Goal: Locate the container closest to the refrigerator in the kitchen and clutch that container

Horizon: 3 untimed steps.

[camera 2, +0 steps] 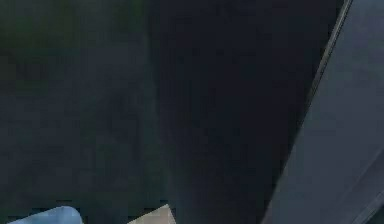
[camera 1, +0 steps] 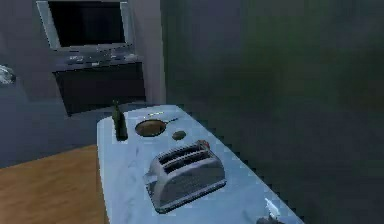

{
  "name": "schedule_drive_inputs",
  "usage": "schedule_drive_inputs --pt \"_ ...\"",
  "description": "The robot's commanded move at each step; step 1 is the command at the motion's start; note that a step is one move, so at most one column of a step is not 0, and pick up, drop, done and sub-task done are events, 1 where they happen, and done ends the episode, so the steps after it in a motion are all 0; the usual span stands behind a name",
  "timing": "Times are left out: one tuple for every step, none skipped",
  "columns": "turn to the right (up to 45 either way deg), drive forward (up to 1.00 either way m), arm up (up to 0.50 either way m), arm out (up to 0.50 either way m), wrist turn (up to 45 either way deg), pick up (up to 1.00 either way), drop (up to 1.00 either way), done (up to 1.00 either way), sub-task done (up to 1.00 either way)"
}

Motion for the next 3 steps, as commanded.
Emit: schedule_drive_inputs --pt "-45.0 0.00 0.00 0.00 0.0 0.00 0.00 0.00 0.00" --pt "-15.0 0.00 0.00 0.00 0.0 0.00 0.00 0.00 0.00" --pt "0.0 0.00 0.50 0.00 0.0 0.00 0.00 0.00 0.00"
